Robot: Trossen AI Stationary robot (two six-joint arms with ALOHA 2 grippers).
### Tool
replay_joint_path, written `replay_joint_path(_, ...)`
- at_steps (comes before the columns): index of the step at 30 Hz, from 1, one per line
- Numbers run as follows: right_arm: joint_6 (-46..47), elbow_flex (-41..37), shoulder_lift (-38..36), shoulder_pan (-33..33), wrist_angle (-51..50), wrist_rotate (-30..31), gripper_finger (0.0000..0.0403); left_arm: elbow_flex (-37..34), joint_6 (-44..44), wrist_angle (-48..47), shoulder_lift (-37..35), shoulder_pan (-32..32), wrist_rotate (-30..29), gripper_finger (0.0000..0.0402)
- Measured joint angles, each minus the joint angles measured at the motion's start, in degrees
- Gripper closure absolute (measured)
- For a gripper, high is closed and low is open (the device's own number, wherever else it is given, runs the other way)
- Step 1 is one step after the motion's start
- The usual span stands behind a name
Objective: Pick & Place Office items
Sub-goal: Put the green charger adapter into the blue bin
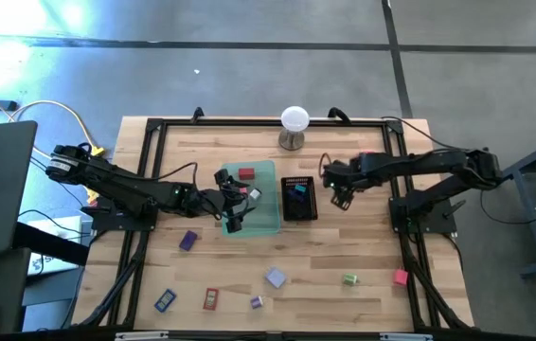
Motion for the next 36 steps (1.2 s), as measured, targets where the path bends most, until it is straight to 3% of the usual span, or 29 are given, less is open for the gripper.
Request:
replay_joint_path(6,-2.8,0.0,0.0,-2.1,-1.1,-1.2,0.0140,0.0,-0.3,-0.2,0.0,0.0,0.0,0.0071)
replay_joint_path(10,-6.5,0.0,0.6,-3.8,-3.3,2.2,0.0140,0.0,-0.3,-0.7,0.0,0.0,0.0,0.0071)
replay_joint_path(13,-5.2,0.0,0.5,-7.2,-5.9,3.4,0.0140,0.0,-0.4,-0.8,0.0,0.0,0.0,0.0071)
replay_joint_path(23,-3.7,0.0,0.5,-20.4,-10.2,-0.8,0.0140,0.0,-1.5,-2.2,0.0,0.0,-0.1,0.0071)
replay_joint_path(28,-8.7,-1.0,0.5,-25.4,-11.2,-0.8,0.0141,0.0,-1.5,-2.2,0.0,0.0,-0.1,0.0071)
replay_joint_path(36,-21.3,-9.7,0.5,-30.9,-6.6,-3.9,0.0141,0.0,-1.5,-2.2,0.0,0.0,-0.1,0.0071)
